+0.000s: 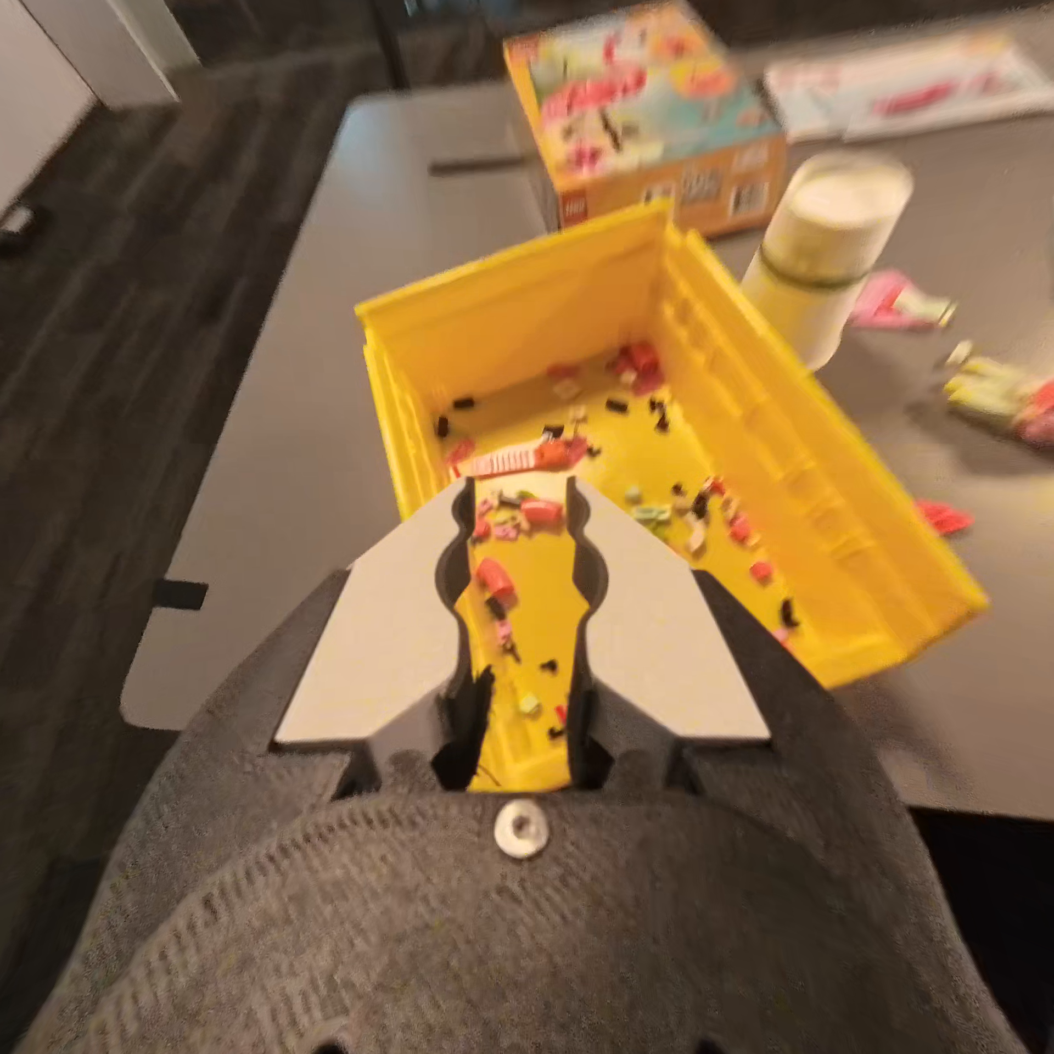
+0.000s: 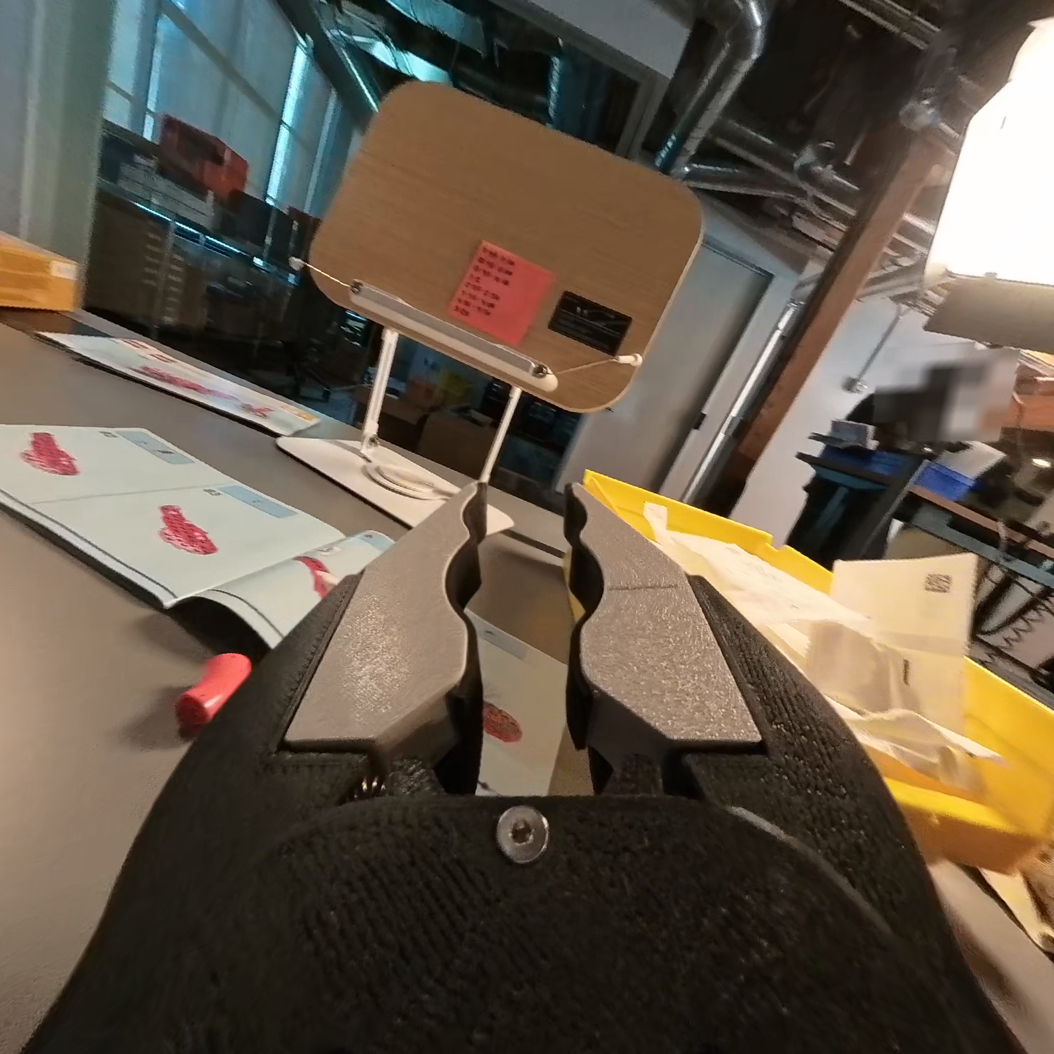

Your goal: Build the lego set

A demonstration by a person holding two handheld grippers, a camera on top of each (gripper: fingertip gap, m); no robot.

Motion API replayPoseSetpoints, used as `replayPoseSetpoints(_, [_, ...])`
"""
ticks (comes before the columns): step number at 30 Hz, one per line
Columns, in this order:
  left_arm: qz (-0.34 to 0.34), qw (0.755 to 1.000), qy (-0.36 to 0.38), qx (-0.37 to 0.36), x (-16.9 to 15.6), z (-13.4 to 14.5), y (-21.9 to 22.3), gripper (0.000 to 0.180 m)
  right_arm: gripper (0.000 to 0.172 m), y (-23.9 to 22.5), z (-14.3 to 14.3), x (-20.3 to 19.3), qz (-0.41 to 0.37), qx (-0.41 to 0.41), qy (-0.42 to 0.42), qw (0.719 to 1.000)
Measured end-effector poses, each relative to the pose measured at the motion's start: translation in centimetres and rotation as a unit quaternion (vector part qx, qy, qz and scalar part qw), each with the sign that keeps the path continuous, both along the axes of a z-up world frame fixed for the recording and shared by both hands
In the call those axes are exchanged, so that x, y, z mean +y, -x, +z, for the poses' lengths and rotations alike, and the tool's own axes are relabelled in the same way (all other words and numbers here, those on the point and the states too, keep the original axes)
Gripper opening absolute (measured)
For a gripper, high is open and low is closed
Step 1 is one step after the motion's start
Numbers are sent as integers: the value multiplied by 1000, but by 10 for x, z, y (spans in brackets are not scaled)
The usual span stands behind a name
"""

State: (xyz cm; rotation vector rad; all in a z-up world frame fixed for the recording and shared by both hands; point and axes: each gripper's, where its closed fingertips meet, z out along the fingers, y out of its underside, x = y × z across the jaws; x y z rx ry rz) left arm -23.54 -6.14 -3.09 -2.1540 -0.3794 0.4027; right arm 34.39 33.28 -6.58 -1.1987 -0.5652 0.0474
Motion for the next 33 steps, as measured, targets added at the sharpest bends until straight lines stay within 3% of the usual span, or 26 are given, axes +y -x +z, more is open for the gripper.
replayPoseSetpoints(3, [-37,994,99,-29,5,-34,12,28,23,-10,-1,5,-37,0,4,999])
replayPoseSetpoints(6, [-110,977,178,-49,13,-59,8,2,22,-19,-1,8,-68,3,6,998])
replayPoseSetpoints(9, [-184,940,283,-43,11,-79,0,0,22,-25,-2,11,-92,6,12,996])
replayPoseSetpoints(12, [-251,888,381,-53,2,-100,-11,0,22,-28,-7,17,-113,-4,25,993])
replayPoseSetpoints(17, [-315,812,487,-63,-15,-127,-21,0,21,-36,-9,20,-148,-3,34,988])
replayPoseSetpoints(19, [-353,802,475,-78,-9,-131,-35,0,20,-37,-10,21,-157,-3,35,987])
replayPoseSetpoints(23, [-373,835,398,-75,27,-129,-48,0,20,-37,-11,22,-166,-13,37,985])
replayPoseSetpoints(25, [-390,839,367,-95,36,-126,-58,0,20,-36,-12,22,-170,-18,37,985])
replayPoseSetpoints(27, [-411,832,354,-113,37,-127,-68,0,20,-36,-12,23,-172,-22,37,984])
replayPoseSetpoints(33, [-526,775,335,-101,25,-138,-105,0,19,-38,-13,24,-177,-24,40,983])
